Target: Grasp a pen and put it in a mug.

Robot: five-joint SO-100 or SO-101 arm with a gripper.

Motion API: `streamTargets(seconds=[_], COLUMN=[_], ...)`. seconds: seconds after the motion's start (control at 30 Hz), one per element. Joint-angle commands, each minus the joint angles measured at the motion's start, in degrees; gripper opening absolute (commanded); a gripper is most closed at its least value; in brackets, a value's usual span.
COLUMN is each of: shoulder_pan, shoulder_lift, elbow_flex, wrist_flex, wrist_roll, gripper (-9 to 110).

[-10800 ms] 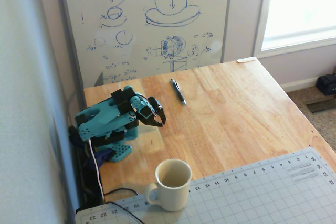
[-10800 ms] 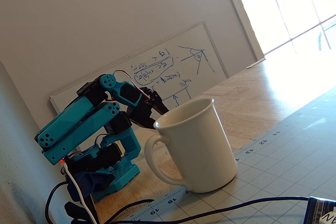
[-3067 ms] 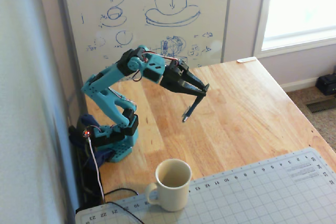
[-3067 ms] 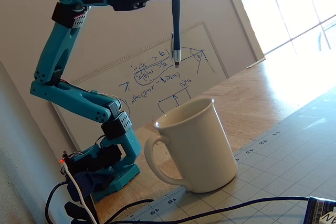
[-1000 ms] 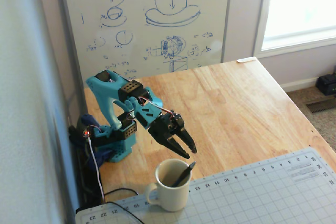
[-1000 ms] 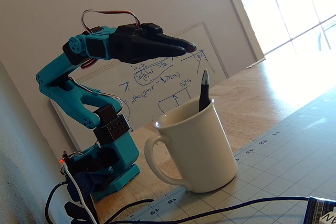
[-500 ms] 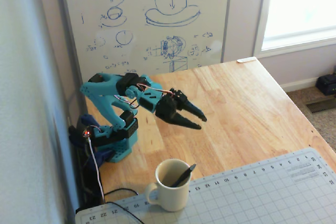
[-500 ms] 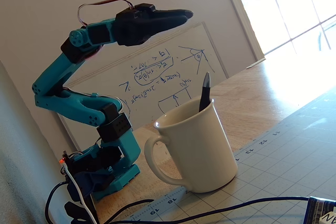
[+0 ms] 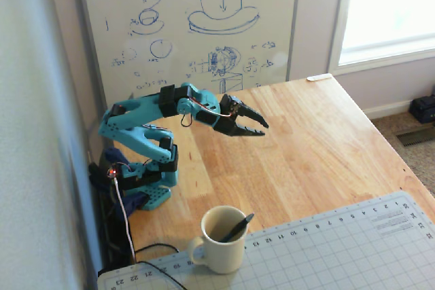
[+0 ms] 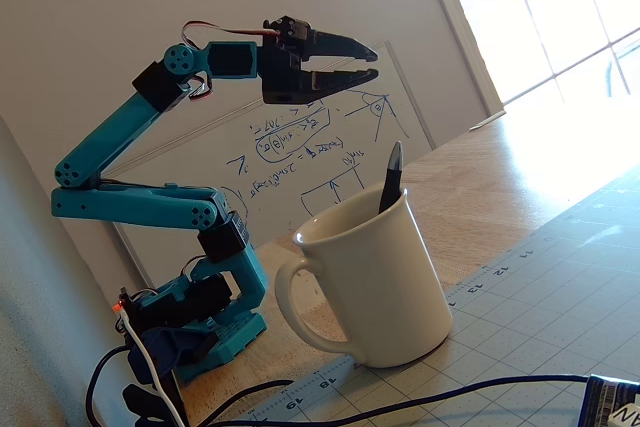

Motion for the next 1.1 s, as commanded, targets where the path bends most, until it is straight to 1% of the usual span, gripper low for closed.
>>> streamTargets(seconds=[0.0, 0.07, 0.13, 0.2, 0.4, 0.47, 0.77, 0.93, 1.07], shoulder_pan=[-6.33, -7.56, -8.09, -8.26, -7.56, -7.56, -7.82, -8.26, -8.35], shoulder_lift=[4.31, 6.15, 7.82, 9.23, 18.63, 22.59, 35.60, 40.96, 41.84], elbow_flex=[-0.97, -0.97, -0.88, 0.18, 8.61, 12.83, 30.15, 36.04, 38.94], wrist_flex=[3.34, 5.62, 9.05, 13.54, 25.84, 27.60, 27.86, 28.65, 27.95], wrist_roll=[18.28, 25.75, 31.11, 33.93, 33.49, 33.31, 33.22, 33.22, 33.13], gripper=[5, 5, 5, 5, 5, 5, 4, 3, 3])
